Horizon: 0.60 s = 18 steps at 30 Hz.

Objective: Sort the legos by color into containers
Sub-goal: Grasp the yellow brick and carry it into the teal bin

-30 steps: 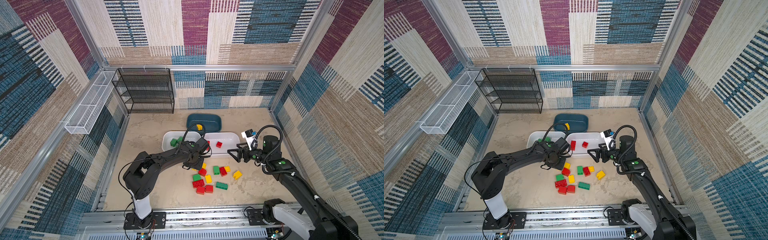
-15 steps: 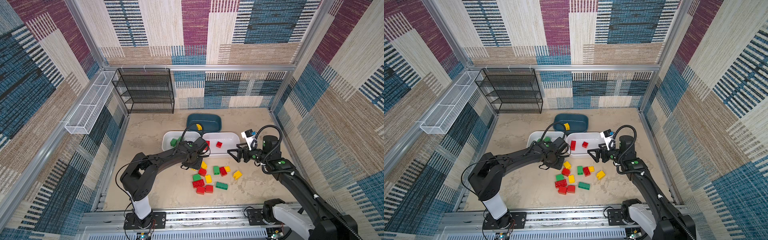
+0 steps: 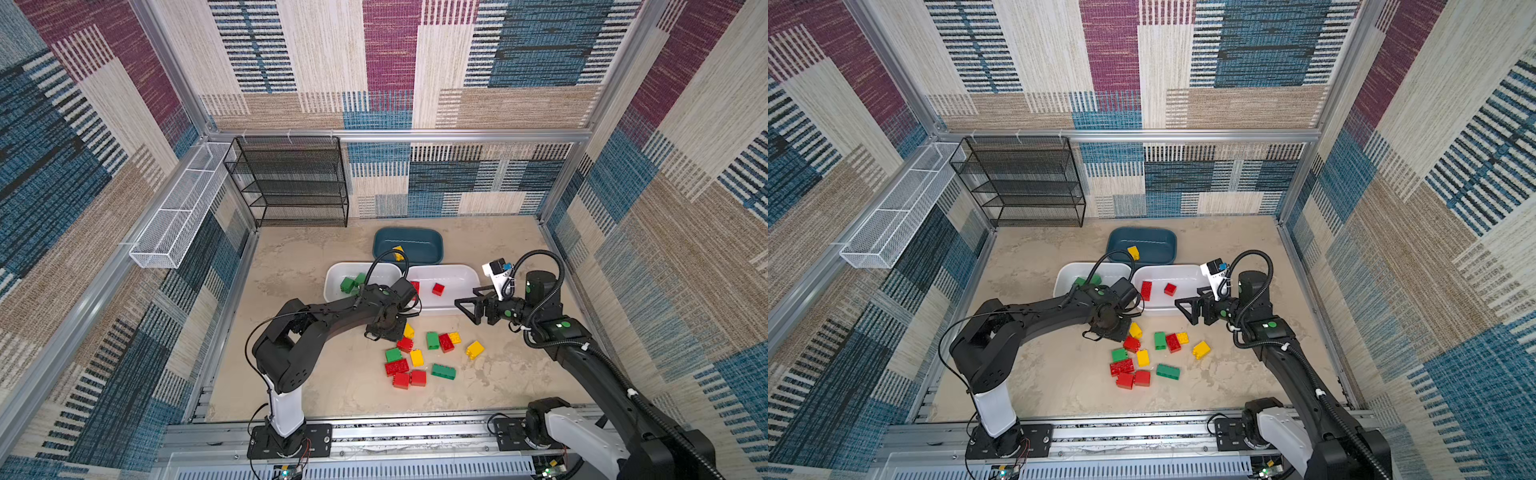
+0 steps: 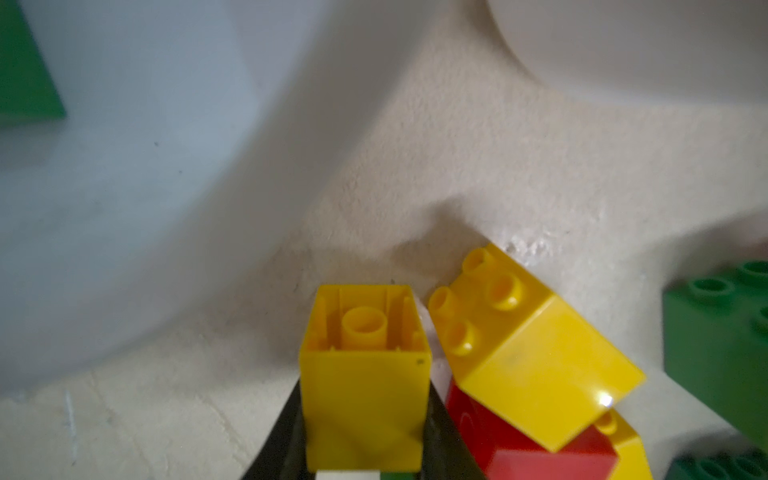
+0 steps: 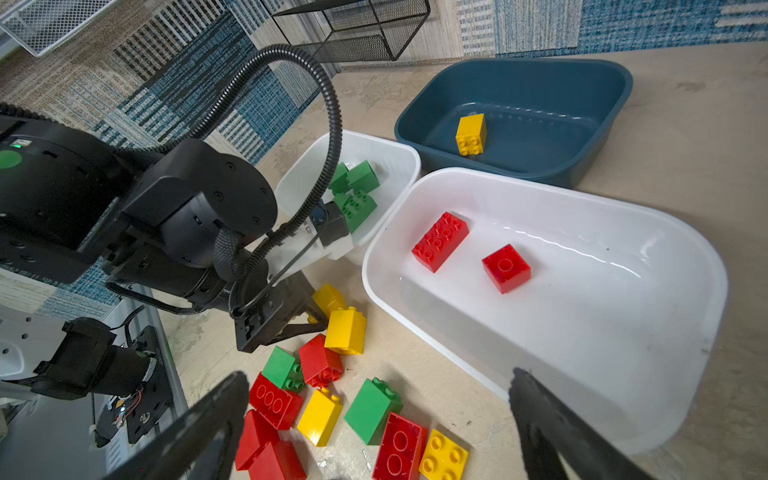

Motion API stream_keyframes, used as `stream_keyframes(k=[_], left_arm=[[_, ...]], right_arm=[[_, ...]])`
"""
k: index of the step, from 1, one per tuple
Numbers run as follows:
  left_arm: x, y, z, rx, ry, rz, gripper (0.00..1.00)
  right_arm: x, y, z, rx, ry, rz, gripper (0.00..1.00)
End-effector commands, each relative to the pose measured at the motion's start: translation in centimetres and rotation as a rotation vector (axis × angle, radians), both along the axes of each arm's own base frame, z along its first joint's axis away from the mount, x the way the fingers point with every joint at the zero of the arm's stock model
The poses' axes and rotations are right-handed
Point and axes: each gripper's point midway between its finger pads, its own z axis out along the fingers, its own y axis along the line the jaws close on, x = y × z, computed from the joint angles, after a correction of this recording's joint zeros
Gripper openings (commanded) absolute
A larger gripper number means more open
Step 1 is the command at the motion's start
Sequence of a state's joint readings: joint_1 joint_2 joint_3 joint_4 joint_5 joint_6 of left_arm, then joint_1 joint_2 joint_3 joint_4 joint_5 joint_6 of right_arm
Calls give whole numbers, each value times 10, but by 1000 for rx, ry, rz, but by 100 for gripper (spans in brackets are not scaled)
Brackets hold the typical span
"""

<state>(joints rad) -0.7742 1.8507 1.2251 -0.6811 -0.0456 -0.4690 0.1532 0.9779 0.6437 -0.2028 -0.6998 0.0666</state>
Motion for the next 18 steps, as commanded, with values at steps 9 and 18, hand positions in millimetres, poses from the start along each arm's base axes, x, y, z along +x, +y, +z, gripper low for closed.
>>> stream_keyframes(k=[9,18], left_arm=[[-3,-21,84,-150,-23,-76,25],[67,-59,144,-244,-179,-143,27]], right_arm=[[2,2,8,12,-27,7,99],[8,-2,16,1,-51,-22,99]])
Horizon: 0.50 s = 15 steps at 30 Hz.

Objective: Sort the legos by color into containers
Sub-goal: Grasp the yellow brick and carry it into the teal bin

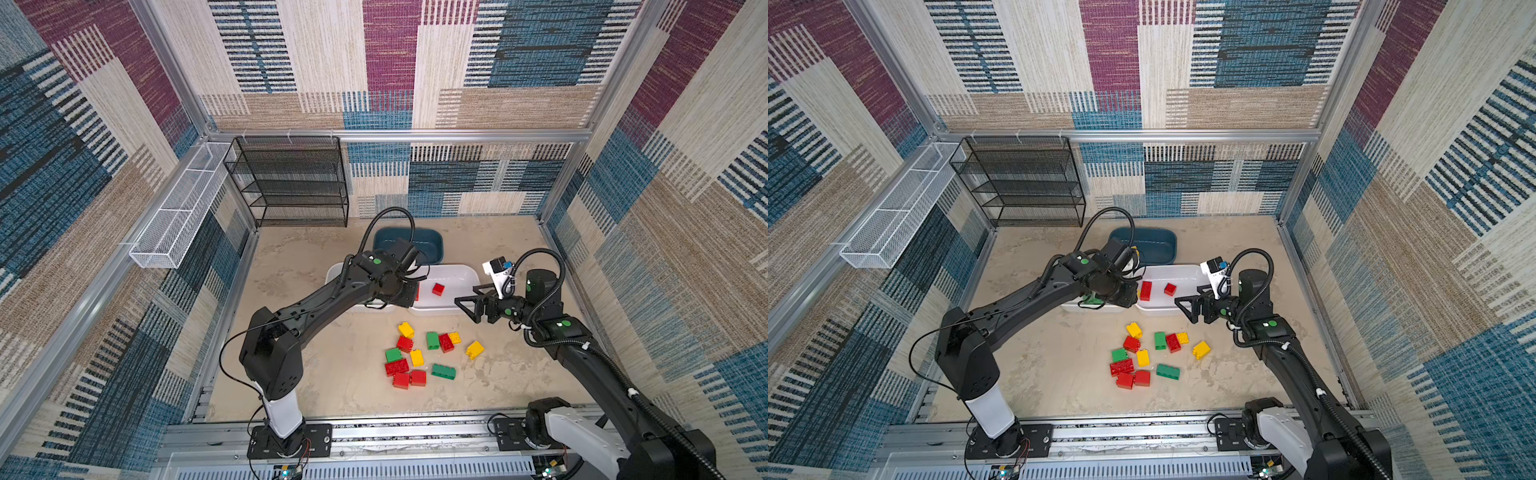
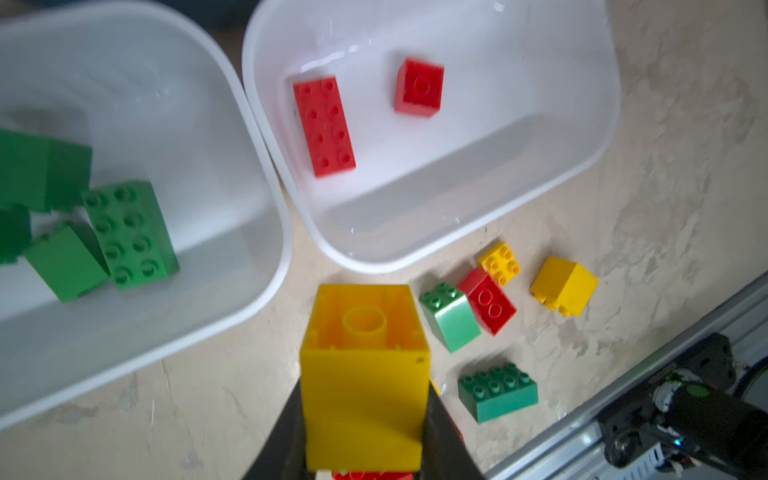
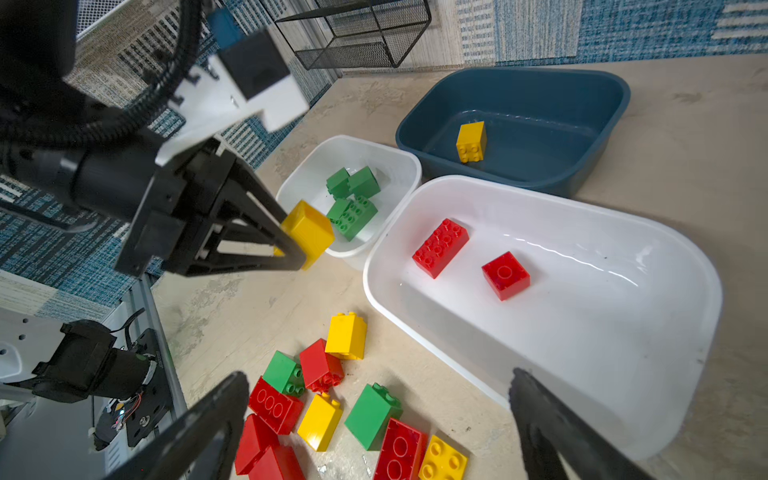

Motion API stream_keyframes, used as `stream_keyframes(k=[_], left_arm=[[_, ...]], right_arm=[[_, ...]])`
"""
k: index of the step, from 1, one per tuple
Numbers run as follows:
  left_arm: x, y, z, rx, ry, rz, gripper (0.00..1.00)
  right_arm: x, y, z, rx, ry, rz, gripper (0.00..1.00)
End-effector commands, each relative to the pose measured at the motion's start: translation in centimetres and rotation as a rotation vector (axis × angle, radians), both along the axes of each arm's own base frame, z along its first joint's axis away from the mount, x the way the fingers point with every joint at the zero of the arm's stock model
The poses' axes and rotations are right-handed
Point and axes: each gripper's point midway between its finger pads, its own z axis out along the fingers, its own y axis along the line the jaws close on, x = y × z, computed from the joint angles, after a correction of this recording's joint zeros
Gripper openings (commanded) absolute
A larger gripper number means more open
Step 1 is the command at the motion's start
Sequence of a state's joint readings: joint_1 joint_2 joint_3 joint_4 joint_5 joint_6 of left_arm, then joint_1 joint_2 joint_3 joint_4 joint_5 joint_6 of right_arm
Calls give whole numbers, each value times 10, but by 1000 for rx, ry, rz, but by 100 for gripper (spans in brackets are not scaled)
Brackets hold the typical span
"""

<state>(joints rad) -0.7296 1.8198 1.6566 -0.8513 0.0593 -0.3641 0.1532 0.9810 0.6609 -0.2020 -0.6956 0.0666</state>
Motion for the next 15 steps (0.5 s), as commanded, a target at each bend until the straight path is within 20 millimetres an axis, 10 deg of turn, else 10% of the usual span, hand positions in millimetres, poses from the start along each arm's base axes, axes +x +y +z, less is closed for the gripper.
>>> stream_keyframes(k=[1,15], left_arm=[[18,-11,5,-1,-22,-52,27],[155,1,-16,103,-206,103,27]], right_arm=[[6,-2,10,-1,-37,-22,99],[11,-5,5,-12,-31,-41,99]])
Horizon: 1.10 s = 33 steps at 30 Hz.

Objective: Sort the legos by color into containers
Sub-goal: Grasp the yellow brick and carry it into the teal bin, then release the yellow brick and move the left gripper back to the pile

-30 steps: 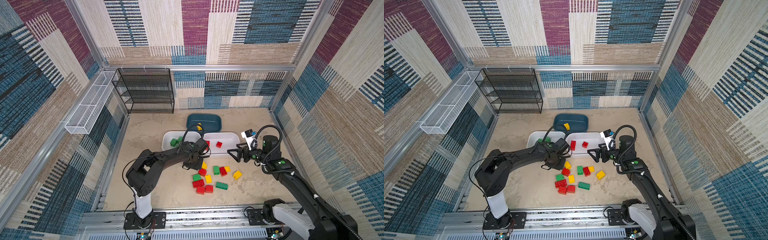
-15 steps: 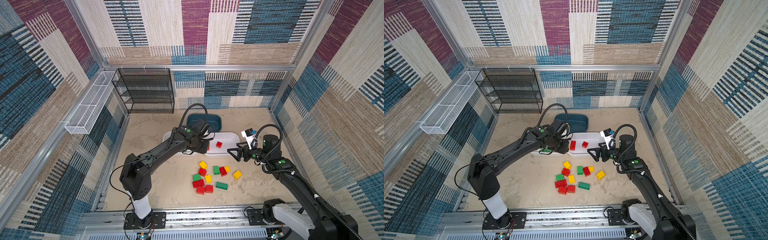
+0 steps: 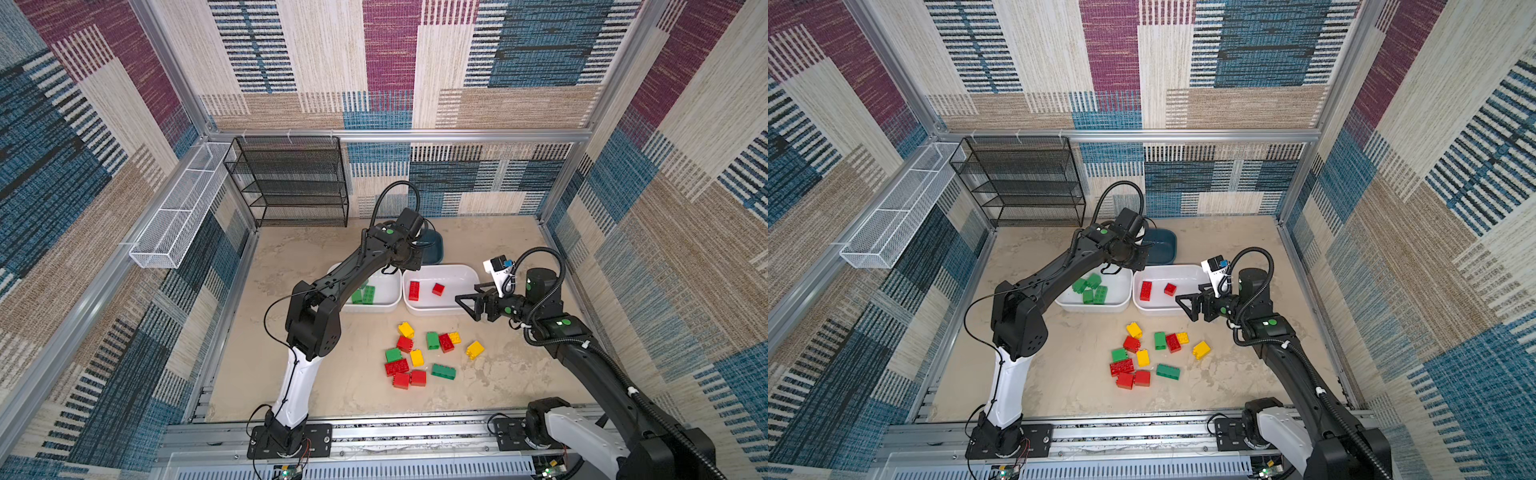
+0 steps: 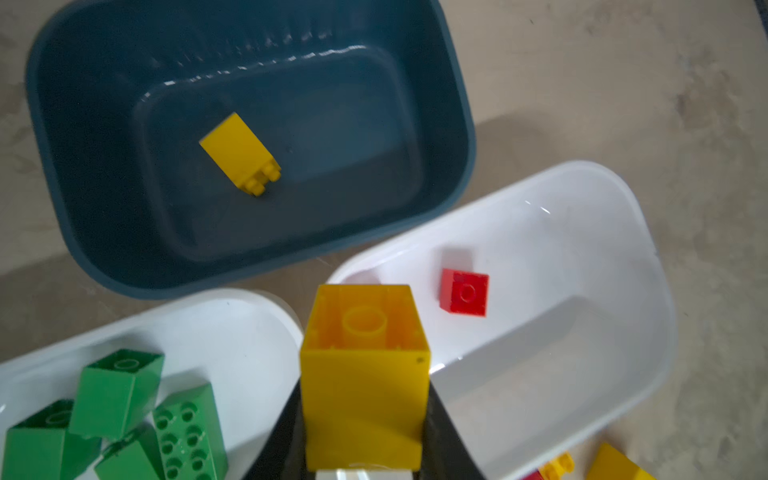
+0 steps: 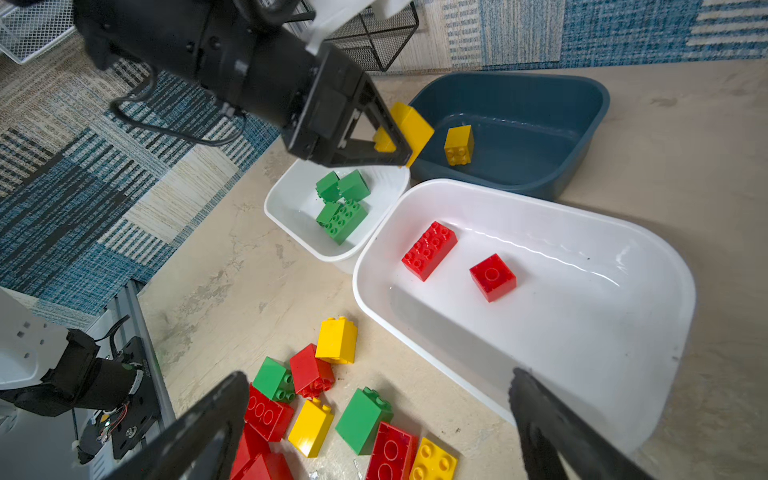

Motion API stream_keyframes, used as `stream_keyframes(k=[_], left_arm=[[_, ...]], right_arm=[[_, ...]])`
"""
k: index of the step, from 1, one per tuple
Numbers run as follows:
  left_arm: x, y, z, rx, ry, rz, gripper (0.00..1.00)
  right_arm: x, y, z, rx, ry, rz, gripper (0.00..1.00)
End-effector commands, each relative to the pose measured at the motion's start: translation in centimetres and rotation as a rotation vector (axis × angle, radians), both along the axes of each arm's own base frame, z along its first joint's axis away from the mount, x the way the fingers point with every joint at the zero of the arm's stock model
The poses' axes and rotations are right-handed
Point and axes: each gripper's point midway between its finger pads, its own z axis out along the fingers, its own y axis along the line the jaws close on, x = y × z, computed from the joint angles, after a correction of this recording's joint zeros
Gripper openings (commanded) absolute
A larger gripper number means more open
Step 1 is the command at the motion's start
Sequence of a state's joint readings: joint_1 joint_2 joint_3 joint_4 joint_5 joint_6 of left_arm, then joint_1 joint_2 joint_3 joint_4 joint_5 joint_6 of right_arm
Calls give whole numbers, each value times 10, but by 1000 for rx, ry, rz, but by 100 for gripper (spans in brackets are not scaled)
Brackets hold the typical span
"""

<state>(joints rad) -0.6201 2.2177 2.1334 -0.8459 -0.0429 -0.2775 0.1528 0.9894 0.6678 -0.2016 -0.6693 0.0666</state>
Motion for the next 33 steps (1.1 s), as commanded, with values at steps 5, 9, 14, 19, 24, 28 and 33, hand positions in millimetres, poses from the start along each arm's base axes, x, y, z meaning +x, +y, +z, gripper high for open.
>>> stream_keyframes(k=[5,9,14,19,24,28,33], left_arm=[[65,28,-10,80,-105,77,28],[83,49,-26,155,-125,128,29],[95,62,-43,189,-115,150,34],[97,67,-45,212,-122,149,47],[87,57,-29,140,-105,113,54],[64,54,-10,84,-72,92,55],[8,41,8,15,1,35,56]], right_arm=[[7,-2,1,-3,-16,-19,99],[8,-2,-2,-4,-8,-20,99],[11,0,-1,-1,-1,-12,99],[12,1,2,5,0,-6,99],[10,2,4,14,0,-4,99],[9,2,7,15,-6,-2,99],[7,2,9,20,-11,3,99]])
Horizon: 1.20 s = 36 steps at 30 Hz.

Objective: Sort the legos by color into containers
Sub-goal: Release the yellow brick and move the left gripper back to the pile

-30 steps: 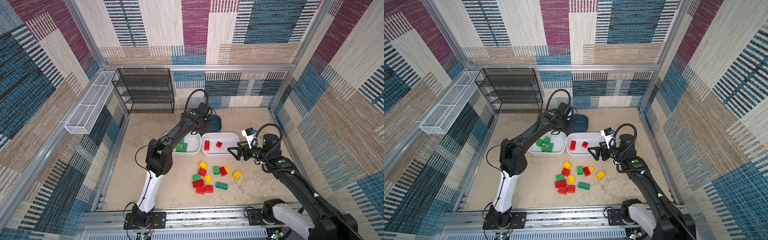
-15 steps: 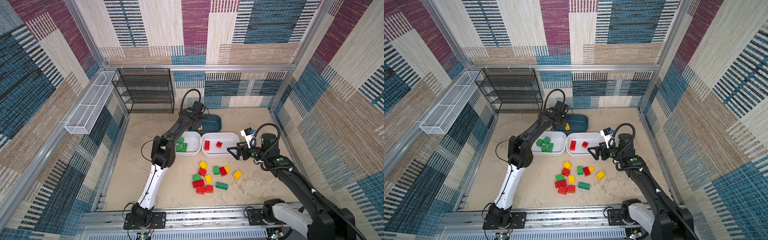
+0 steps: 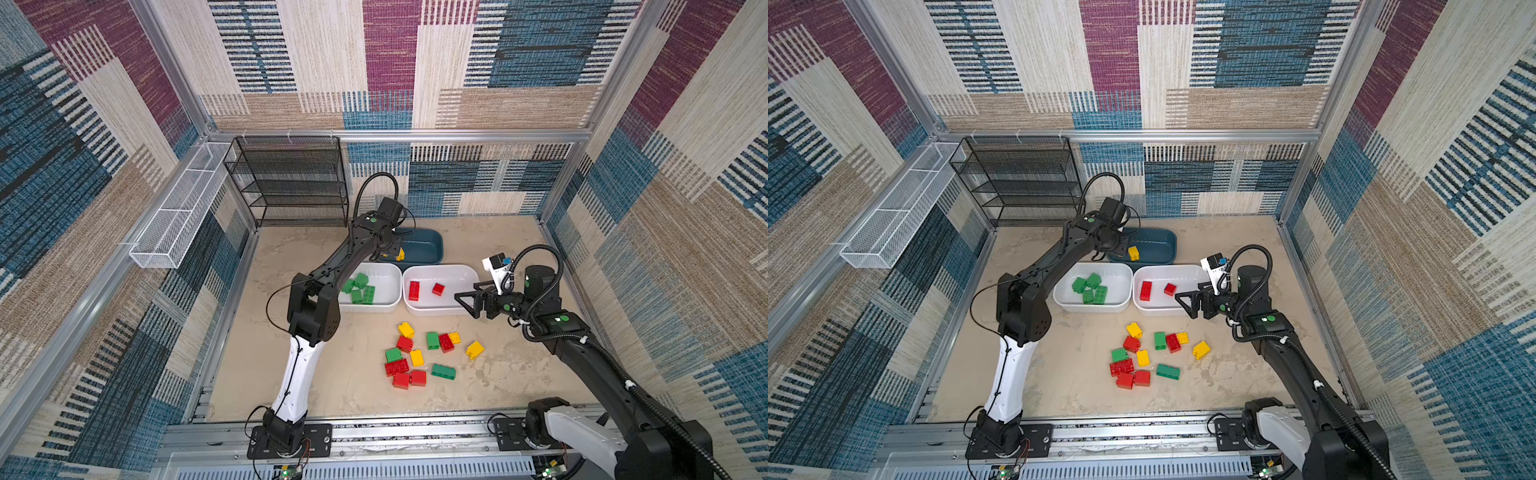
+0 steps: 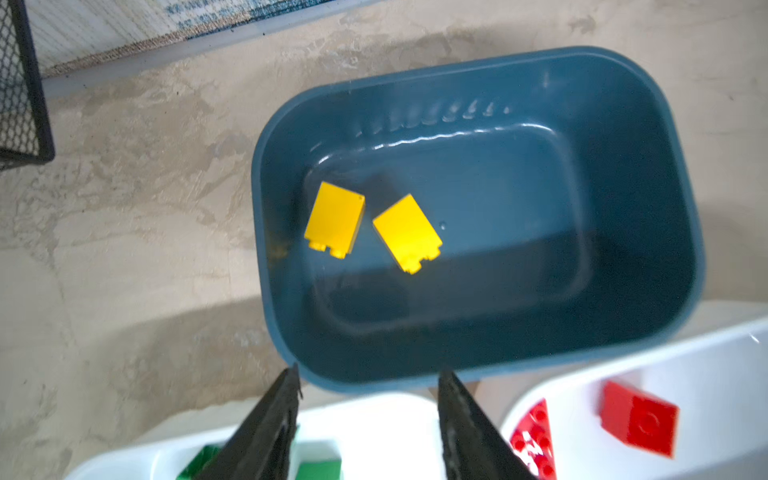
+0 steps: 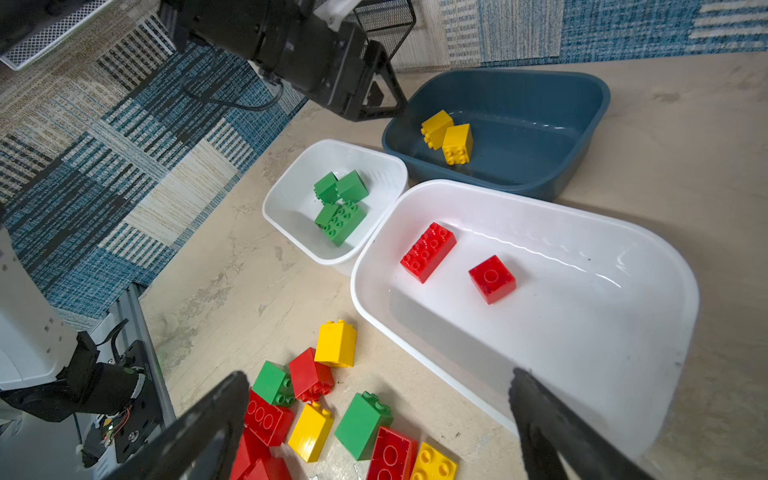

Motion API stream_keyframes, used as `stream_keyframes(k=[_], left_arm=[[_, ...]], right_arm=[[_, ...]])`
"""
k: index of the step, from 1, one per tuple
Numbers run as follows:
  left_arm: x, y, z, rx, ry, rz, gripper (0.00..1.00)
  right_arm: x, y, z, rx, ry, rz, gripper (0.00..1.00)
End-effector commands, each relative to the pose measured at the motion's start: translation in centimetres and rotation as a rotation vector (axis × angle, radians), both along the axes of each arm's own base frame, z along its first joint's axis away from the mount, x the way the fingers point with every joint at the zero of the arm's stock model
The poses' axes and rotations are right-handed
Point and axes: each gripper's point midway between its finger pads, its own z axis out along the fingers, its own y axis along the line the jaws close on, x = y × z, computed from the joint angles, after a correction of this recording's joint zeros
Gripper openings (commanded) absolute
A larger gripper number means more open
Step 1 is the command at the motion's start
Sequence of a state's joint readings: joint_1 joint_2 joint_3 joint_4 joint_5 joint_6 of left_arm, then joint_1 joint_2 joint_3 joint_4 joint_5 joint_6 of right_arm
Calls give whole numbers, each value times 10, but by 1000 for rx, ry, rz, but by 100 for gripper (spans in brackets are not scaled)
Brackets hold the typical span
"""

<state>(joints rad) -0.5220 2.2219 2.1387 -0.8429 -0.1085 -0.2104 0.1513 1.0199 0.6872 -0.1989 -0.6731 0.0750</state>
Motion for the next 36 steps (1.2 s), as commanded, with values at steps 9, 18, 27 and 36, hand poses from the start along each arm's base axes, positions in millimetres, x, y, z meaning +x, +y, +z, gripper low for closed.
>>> stream_keyframes(k=[9,18,27,36], left_arm=[[-144,-28,10,-65,138,-61,57],[-210,-33,-33,-93,217,176,58],[-223,-36,-82,-105,294,354,57],[-216,-48,-103,-114,305,346,56]], right_arm=[[-4,2,7,24,-26,12,99],[-11,2,4,27,-27,18,99],[-14,2,2,27,-32,22,99],[-15,1,1,18,-32,17,99]])
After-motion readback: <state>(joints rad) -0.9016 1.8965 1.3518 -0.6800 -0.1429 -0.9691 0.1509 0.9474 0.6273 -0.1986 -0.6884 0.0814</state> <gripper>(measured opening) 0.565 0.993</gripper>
